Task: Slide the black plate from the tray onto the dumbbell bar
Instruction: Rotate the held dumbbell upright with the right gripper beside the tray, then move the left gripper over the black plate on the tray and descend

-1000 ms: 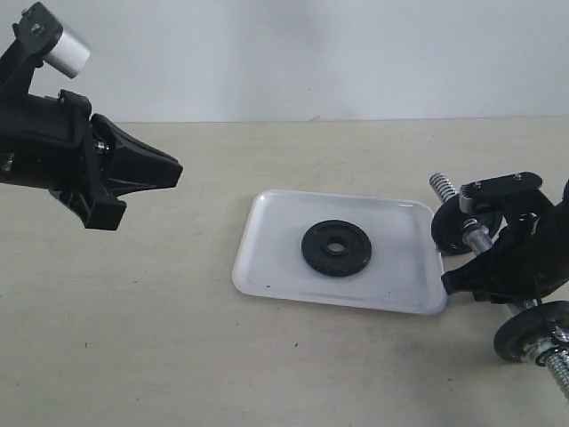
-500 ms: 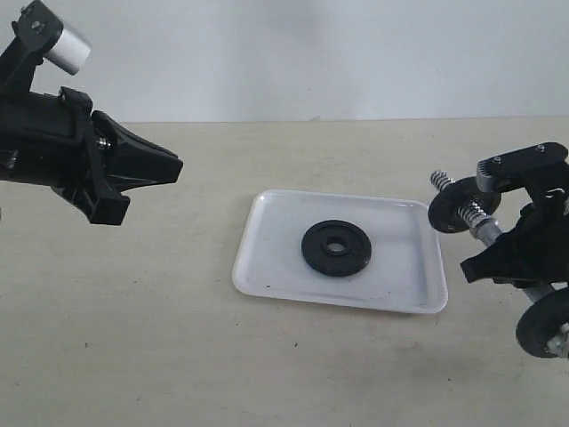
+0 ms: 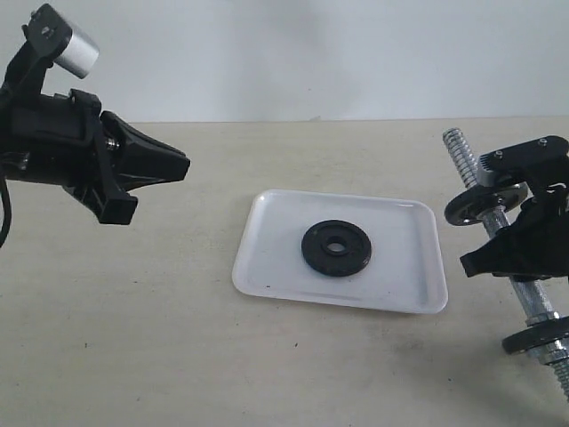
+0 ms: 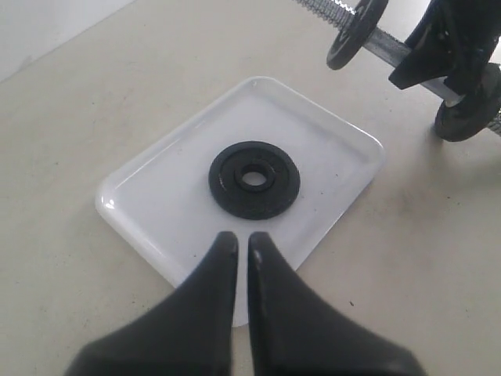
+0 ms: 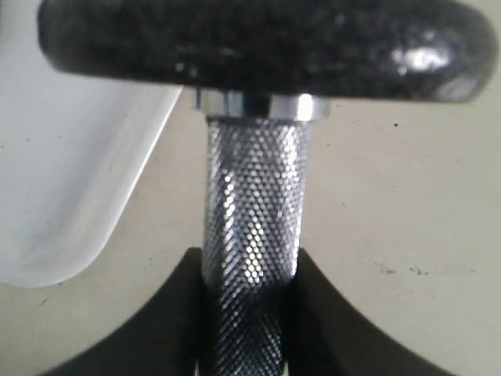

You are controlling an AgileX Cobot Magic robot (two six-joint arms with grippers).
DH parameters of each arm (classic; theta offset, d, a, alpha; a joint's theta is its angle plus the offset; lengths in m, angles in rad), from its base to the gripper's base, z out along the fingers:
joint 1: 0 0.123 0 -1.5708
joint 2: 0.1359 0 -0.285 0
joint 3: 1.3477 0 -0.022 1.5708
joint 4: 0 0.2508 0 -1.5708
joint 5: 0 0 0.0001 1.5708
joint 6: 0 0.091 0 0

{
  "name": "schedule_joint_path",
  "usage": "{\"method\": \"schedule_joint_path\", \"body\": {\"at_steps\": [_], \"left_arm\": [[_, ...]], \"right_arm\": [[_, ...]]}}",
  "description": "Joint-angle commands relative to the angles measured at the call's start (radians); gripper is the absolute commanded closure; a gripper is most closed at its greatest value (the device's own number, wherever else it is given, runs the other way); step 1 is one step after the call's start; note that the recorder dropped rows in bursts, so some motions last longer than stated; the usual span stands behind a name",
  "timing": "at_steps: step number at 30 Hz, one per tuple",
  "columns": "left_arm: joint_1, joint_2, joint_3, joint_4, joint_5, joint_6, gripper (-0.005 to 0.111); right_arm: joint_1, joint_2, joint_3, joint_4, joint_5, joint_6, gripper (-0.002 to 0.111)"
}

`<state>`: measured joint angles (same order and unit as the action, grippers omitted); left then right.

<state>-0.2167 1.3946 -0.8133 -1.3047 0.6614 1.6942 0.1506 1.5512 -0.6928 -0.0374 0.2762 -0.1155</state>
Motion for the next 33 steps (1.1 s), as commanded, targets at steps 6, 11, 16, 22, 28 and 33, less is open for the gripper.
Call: {"method": "schedule_joint_path", "body": {"at_steps": [6,11,16,22,28,33], "left_arm": [[-0.005,0.118,-0.009,-0.129,-0.004,0.152,0.102],[-0.005,0.165,-0.047,-0.179,0.001,0.214,0.102],[-0.005,0.23,-0.102,-0.179,0.001,0.366,0.102],[-0.147,0.323,-0.13,-0.137,-0.121,0.438,0.102],[-0.213,0.352,-0.161,-0.135,-0.206,0.438,0.102],[-0.214,0.382,-0.188,-0.141,-0.233,0.438,0.102]], "right_arm": [[-0.001,-0.094,-0.028,-0.006,-0.218,0.001,0.108],[-0.001,-0.139,-0.028,-0.006,-0.239,-0.001,0.108],[0.026,-0.147,-0.028,-0.006,-0.243,-0.014,0.108],[0.128,-0.147,-0.028,-0.002,-0.293,-0.041,0.108],[0.126,-0.147,-0.028,-0.002,-0.298,-0.041,0.108],[0.126,-0.147,-0.028,-0.002,-0.298,-0.044,0.108]]}}
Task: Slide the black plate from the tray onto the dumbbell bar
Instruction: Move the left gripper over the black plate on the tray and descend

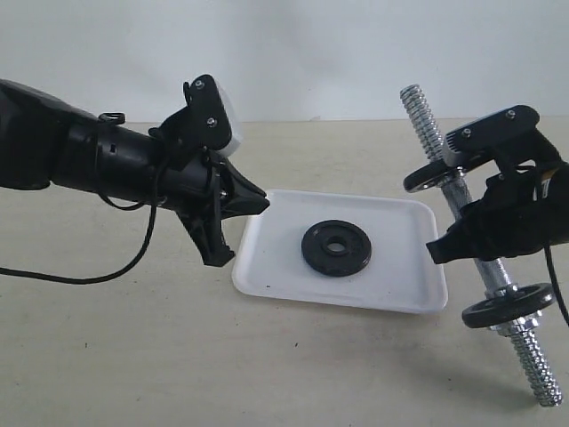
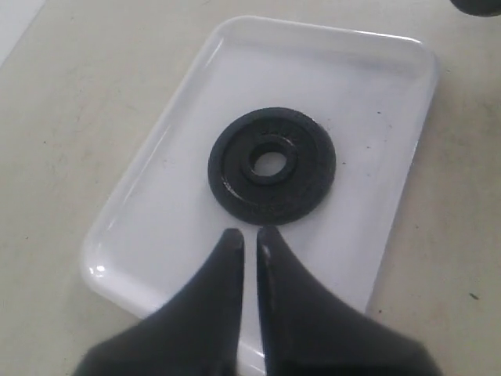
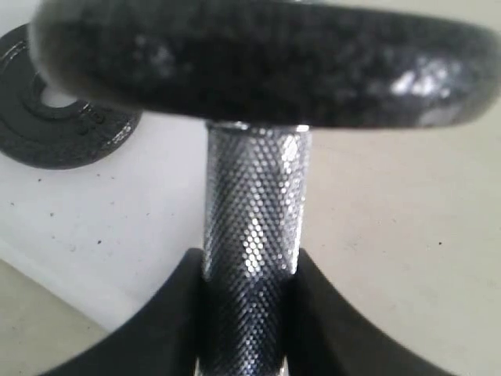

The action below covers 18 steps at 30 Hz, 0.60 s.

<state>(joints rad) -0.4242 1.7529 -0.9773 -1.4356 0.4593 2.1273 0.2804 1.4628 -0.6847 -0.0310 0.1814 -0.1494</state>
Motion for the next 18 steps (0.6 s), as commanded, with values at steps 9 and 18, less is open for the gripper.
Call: {"method": "schedule_joint_path", "body": {"at_steps": [9,18], "left_arm": [[-0.013,0.134,-0.095,-0.019,-0.029,0.005,0.1],[-0.108,0.215,-0.184,-0.019,-0.193,-0.05,0.058]], "right_arm": [[-0.004,-0.058,-0.036,-0.008,-0.201,-0.01,0.108],[-0.004,-0.058,-0.036,-0.008,-0.201,-0.01,0.108]]}}
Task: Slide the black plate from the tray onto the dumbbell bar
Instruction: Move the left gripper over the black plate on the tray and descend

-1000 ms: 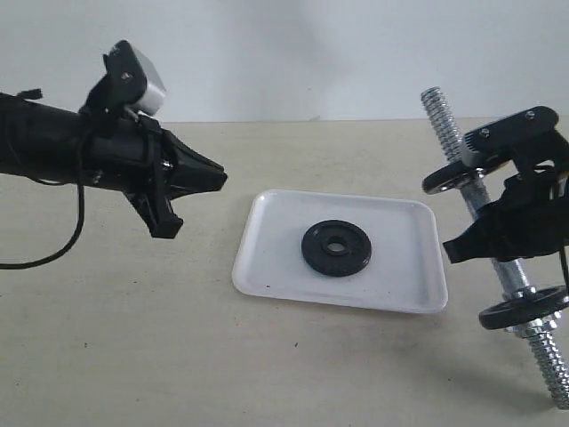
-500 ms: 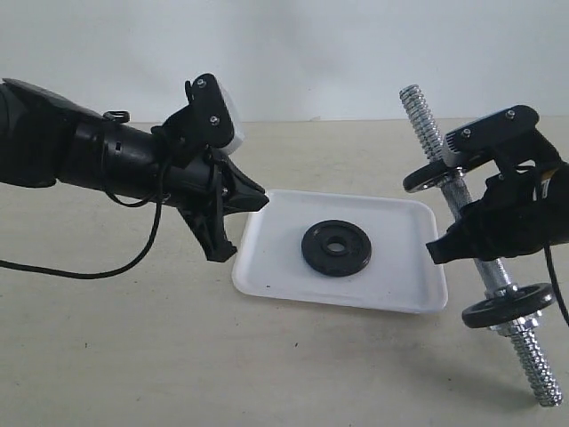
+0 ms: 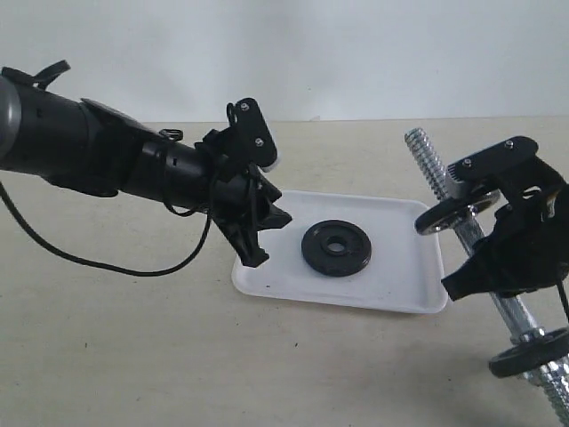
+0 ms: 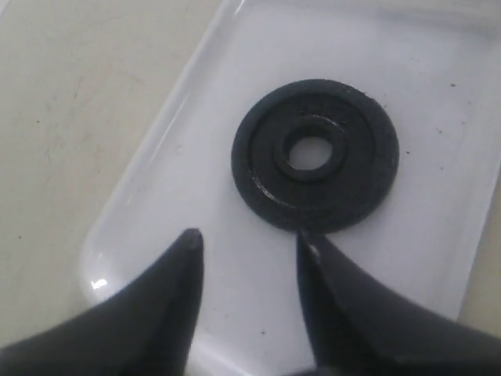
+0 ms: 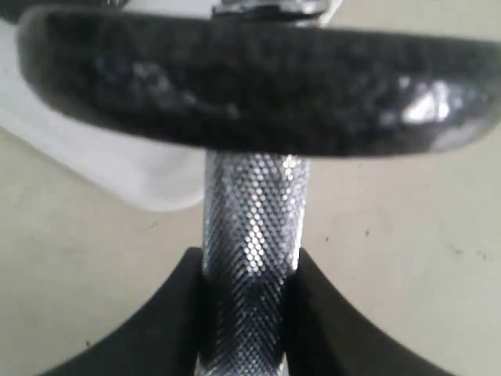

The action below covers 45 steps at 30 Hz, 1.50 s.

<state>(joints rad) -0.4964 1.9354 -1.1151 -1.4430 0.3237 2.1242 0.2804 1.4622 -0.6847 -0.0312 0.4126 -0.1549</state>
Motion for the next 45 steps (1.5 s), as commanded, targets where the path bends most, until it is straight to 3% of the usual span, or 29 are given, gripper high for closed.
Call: {"method": "schedule_joint_path", "body": {"at_steps": [1,5,9,20,26,29,32,36,45], "left_arm": [[-0.042,0.044,-0.062,-0.011,-0.066,-0.069,0.057],[-0.072,0.102,-0.152,-0.011,-0.069,-0.113,0.056],[-0.077,0.135,-0.194,-0.003,-0.085,-0.172,0.035],[-0.082,0.135,-0.194,0.038,-0.074,-0.251,0.034],[-0.086,0.135,-0.194,0.243,-0.06,-0.418,0.034],[-0.086,0.135,-0.196,0.389,-0.057,-0.541,0.028],[-0.086,0.135,-0.207,0.566,-0.039,-0.654,0.02],[-0.107,0.135,-0.249,0.82,0.01,-0.795,0.017],[-0.168,0.135,-0.314,0.865,0.02,-0.857,0.011]], "right_arm": [[-0.004,-0.058,-0.036,-0.008,-0.433,-0.004,0.108],[-0.004,-0.058,-0.036,-0.008,-0.441,-0.002,0.108],[-0.004,-0.058,-0.036,-0.004,-0.444,-0.001,0.108],[-0.004,-0.058,-0.036,-0.004,-0.455,-0.001,0.108],[-0.004,-0.058,-0.036,-0.004,-0.455,0.007,0.108],[-0.004,-0.058,-0.036,-0.004,-0.457,0.016,0.108],[-0.004,-0.058,-0.036,-0.004,-0.457,0.018,0.108],[-0.004,-0.058,-0.036,-0.004,-0.457,0.02,0.108],[-0.004,-0.058,-0.036,-0.004,-0.455,0.025,0.108]]}}
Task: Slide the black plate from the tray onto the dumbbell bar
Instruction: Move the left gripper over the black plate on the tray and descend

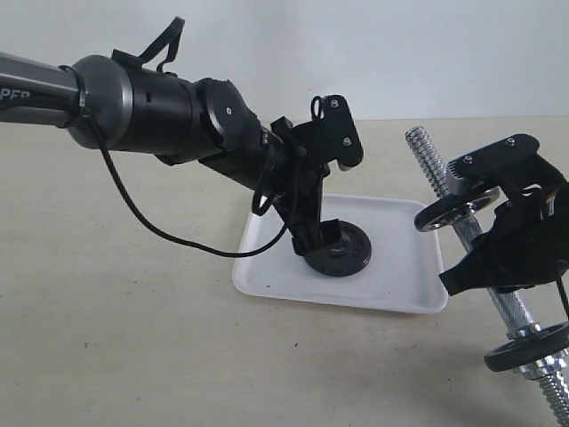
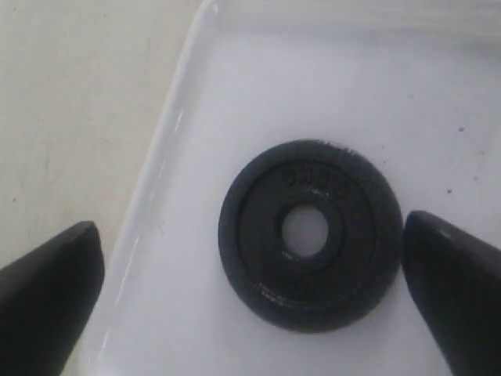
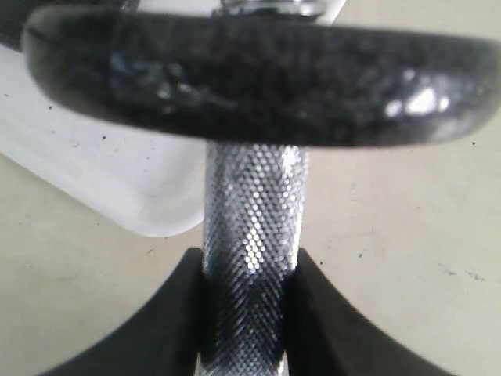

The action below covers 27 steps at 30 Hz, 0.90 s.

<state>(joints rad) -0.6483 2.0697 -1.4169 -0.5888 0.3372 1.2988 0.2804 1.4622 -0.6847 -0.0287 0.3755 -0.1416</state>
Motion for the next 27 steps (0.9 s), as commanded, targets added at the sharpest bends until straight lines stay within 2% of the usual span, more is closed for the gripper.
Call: {"method": "schedule_joint_path", "body": {"at_steps": [1,11,18,20,23,27], "left_arm": [[-0.016,0.0,-0.013,0.011,0.003,-0.041,0.011],[-0.014,0.0,-0.013,-0.079,-0.031,-0.05,0.011],[-0.014,0.0,-0.013,-0.099,-0.022,-0.054,0.011],[-0.014,0.0,-0.015,-0.097,0.016,-0.05,0.011],[-0.014,0.0,-0.015,-0.002,0.119,-0.07,0.011],[-0.014,0.001,-0.031,0.242,0.189,-0.309,0.011]], "right_arm": [[-0.004,-0.058,-0.036,-0.006,-0.416,0.011,0.108],[-0.004,-0.058,-0.036,-0.006,-0.416,0.013,0.108],[-0.004,-0.058,-0.036,-0.006,-0.414,0.015,0.108],[-0.004,-0.058,-0.036,-0.006,-0.412,0.015,0.108],[-0.004,-0.058,-0.036,-0.006,-0.412,0.015,0.108],[-0.004,-0.058,-0.036,-0.006,-0.412,0.029,0.108]]}}
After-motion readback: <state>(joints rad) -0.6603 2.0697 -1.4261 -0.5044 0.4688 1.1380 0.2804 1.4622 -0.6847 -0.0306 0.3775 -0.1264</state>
